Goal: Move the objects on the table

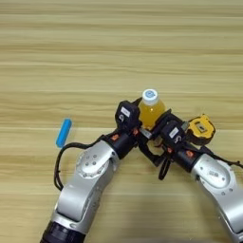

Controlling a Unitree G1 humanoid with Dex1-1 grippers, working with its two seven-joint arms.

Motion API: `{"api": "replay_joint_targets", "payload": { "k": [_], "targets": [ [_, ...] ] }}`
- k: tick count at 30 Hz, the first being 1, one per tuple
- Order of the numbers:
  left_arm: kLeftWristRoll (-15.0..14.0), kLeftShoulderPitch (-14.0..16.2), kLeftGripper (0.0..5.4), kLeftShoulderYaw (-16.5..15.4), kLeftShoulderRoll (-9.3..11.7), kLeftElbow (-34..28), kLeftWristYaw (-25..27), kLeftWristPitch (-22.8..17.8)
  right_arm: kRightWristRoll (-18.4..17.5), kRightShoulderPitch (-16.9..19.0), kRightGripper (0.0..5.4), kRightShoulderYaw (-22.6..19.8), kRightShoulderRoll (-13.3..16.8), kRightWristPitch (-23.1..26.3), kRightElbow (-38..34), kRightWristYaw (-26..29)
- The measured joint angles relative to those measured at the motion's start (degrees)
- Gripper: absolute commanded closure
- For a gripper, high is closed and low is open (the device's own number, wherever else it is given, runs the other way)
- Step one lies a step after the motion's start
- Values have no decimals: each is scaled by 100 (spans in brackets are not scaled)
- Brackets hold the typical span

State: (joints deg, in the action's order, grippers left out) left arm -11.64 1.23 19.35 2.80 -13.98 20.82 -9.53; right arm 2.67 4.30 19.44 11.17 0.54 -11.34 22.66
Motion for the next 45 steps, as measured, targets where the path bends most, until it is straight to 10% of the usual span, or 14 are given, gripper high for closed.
{"api": "replay_joint_targets", "payload": {
  "k": [22,38,45],
  "targets": [
    [11,4,190,16,0,-1,-14,10,-4,-45,190,-83,-22,1,28,-78],
    [-55,-108,1,-185,-21,-4,-75,150,-3,-78,191,-227,-96,8,183,-225],
    [-401,-210,0,-538,-90,-71,74,343,-3,-172,191,-459,-154,9,298,-416]
  ]
}}
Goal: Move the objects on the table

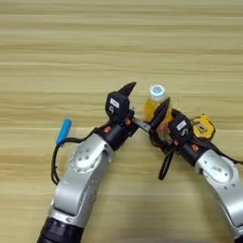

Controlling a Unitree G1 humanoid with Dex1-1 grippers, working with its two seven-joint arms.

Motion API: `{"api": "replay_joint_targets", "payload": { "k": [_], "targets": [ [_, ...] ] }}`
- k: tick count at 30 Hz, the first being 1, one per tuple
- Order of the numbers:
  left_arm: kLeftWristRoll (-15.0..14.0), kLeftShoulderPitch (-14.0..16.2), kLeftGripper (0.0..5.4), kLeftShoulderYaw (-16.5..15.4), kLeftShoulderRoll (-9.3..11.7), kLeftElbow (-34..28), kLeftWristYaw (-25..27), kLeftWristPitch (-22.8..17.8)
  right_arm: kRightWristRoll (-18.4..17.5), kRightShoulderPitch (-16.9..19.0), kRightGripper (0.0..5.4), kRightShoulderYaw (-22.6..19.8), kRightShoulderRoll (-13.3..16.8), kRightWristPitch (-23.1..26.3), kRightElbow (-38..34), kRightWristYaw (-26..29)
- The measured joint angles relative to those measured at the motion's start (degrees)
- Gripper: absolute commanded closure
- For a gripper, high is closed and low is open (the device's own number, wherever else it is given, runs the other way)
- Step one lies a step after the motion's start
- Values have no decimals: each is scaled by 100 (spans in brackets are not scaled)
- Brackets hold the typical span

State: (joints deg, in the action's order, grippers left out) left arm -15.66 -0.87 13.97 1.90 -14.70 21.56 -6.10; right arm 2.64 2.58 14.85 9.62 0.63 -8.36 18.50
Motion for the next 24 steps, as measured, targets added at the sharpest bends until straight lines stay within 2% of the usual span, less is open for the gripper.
{"api": "replay_joint_targets", "payload": {
  "k": [5,8,16,19,24],
  "targets": [
    [-112,-106,0,-344,33,-47,6,30,-5,-115,193,-348,-82,8,148,-287],
    [-273,-223,0,-620,104,-91,9,33,-64,-211,193,-630,-119,8,202,-446],
    [-293,-274,0,-824,125,-86,12,34,-244,-336,194,-1138,-97,17,294,-589],
    [-293,-288,0,-899,130,-46,14,36,-256,-472,194,-1552,-69,161,576,-886],
    [-287,-341,0,-974,149,17,8,37,-267,-573,194,-1815,-39,283,830,-1081]
  ]
}}
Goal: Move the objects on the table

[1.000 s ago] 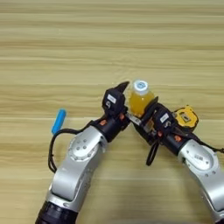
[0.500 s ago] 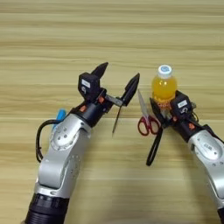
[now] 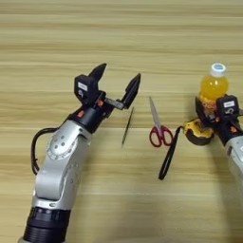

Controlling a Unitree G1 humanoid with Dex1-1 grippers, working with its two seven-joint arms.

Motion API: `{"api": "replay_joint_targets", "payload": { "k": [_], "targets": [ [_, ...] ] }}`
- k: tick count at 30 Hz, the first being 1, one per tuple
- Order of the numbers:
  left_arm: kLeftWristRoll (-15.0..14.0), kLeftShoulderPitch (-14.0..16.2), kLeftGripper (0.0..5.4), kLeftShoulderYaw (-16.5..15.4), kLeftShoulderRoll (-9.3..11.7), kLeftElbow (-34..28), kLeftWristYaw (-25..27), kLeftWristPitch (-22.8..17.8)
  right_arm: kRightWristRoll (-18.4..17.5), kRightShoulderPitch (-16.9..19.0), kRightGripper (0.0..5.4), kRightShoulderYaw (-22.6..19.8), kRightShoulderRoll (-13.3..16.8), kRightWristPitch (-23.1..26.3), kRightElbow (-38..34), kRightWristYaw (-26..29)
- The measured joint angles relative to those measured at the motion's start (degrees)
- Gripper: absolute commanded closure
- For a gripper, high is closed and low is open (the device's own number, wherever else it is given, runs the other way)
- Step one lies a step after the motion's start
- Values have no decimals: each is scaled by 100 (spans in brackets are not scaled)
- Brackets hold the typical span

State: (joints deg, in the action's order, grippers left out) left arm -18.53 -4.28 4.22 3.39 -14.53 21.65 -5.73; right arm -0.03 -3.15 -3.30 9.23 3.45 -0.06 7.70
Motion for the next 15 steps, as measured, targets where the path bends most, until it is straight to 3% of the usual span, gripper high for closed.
{"api": "replay_joint_targets", "payload": {
  "k": [7,15],
  "targets": [
    [3,-12,0,-67,-3,18,-5,0,-66,-246,194,-366,79,172,459,-166],
    [8,-28,0,-64,-18,17,-8,0,-99,-515,194,-487,234,215,1096,-200]
  ]
}}
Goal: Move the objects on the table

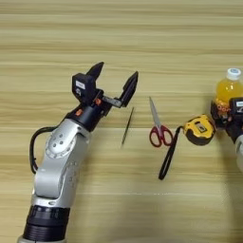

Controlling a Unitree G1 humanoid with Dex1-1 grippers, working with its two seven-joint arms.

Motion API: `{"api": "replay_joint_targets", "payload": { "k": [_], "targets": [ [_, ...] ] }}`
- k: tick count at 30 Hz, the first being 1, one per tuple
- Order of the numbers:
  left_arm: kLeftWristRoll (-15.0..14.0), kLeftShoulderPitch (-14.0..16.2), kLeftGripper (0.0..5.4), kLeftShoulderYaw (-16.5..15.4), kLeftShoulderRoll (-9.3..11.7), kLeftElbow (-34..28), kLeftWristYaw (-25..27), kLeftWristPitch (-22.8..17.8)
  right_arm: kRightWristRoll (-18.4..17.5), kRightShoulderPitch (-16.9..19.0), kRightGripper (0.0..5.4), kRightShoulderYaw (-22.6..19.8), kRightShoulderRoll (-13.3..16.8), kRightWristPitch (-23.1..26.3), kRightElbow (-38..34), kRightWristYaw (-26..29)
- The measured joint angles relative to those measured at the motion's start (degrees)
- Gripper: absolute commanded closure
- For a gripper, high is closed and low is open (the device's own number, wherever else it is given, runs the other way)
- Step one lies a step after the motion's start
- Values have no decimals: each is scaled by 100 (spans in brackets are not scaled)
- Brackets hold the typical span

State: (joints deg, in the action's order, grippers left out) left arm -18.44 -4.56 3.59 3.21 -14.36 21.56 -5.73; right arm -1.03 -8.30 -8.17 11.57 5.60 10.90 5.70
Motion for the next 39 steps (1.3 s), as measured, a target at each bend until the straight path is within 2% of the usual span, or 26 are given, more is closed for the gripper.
{"api": "replay_joint_targets", "payload": {
  "k": [17,35,36,39],
  "targets": [
    [0,-18,0,-15,-3,-12,-2,0,93,-254,194,95,120,12,459,-13],
    [-2,-70,0,-88,7,-14,-2,0,117,-300,194,162,140,15,507,-14],
    [-2,-72,0,-95,7,-14,-2,0,122,-301,165,167,141,15,507,-14],
    [-2,-73,0,-100,10,-13,-1,0,131,-302,128,182,142,31,510,-17]
  ]
}}
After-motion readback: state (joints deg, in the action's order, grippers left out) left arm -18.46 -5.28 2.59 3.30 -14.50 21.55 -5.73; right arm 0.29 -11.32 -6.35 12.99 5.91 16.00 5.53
